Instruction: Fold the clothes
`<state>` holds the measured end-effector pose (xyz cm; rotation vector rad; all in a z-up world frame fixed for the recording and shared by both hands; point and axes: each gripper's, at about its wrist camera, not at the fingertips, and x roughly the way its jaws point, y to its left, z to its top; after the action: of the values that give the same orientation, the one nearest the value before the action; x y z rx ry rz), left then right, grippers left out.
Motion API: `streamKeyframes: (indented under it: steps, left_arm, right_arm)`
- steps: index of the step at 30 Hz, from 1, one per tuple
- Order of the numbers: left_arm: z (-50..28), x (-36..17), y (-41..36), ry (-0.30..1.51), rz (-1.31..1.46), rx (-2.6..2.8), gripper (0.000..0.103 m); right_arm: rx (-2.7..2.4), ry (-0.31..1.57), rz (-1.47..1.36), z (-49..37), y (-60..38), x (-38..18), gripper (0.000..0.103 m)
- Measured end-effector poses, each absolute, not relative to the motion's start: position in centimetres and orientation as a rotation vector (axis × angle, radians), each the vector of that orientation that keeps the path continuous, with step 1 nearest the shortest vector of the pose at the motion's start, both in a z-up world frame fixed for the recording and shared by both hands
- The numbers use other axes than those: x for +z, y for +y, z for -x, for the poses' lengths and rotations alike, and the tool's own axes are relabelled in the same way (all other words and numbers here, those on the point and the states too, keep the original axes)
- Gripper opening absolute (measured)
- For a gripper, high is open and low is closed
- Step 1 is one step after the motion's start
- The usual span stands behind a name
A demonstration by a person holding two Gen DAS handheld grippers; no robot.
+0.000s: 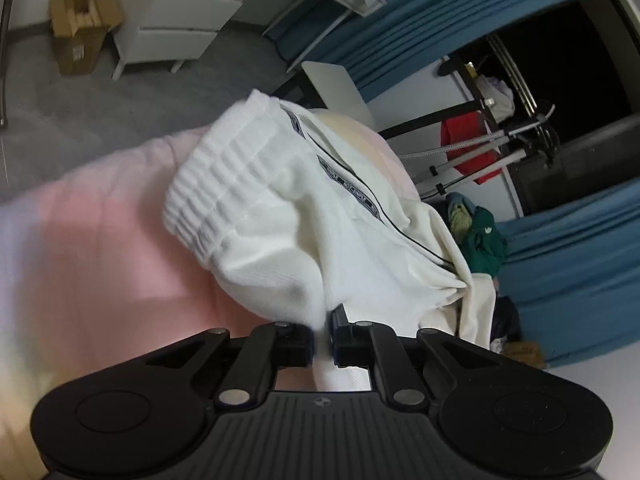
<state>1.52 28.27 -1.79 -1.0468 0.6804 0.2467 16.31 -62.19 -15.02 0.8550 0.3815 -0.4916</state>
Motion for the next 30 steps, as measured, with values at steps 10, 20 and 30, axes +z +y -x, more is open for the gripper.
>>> streamKeyframes:
  steps: [10,20,30]
  left_arm:
    - [0.8,-5.7,28.7,0.81,0.922,0.267,0.019]
    - [4.2,1.1,22.0,0.703,0.417,0.321,0.082]
    - [0.3,4.5,6.7,0.541,0.186,0.115,0.102]
  right_arm:
    - [-0.63,0.576,-0.767,-13.4,-61.9,-14.4,0.011]
    - [-0.703,0.538,-0.744,-11.9,-60.9,-12.2,0.064]
    - [-0.613,0.347,-0.37,-12.1,-53.1,-5.9,0.067]
